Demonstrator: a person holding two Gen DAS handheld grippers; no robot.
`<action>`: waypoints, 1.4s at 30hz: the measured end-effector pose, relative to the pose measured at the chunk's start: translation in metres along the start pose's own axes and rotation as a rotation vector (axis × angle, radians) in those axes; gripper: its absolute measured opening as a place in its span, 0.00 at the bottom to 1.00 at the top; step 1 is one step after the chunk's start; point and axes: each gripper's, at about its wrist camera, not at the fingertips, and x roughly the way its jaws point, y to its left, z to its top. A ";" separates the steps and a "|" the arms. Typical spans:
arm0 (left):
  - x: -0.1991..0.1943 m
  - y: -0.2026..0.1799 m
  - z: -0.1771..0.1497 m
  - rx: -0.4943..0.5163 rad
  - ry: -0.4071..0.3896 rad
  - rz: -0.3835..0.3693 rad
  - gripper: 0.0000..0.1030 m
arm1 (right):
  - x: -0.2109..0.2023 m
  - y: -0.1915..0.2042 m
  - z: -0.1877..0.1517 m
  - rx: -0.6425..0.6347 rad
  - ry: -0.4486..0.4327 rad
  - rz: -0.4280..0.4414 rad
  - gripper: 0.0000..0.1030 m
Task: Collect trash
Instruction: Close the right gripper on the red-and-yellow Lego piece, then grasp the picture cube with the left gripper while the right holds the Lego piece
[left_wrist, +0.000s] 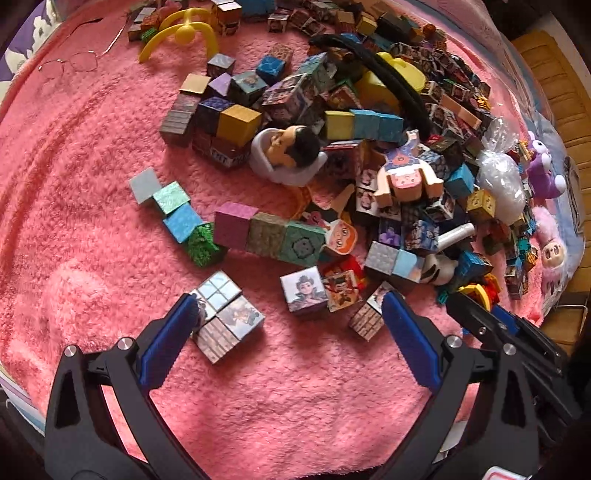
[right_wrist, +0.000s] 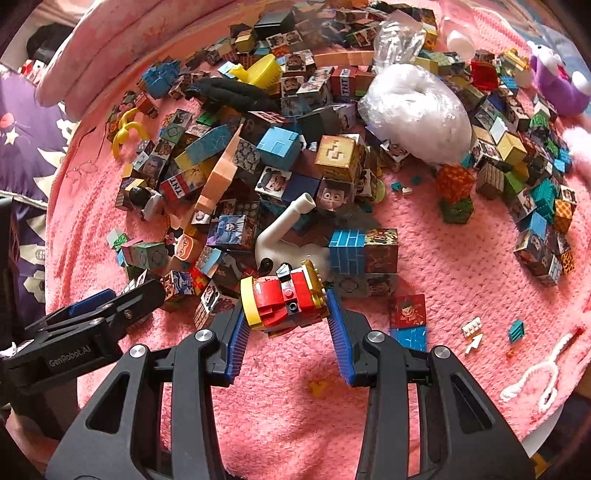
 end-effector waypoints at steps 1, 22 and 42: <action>-0.002 0.002 0.001 -0.006 -0.007 0.001 0.93 | -0.001 0.001 0.003 0.001 -0.001 0.003 0.38; -0.011 0.012 -0.003 -0.017 -0.013 0.075 0.74 | 0.005 0.009 0.007 0.003 0.000 0.023 0.38; 0.000 0.000 -0.004 -0.007 0.010 -0.083 0.24 | 0.003 0.009 0.000 0.031 -0.020 0.001 0.38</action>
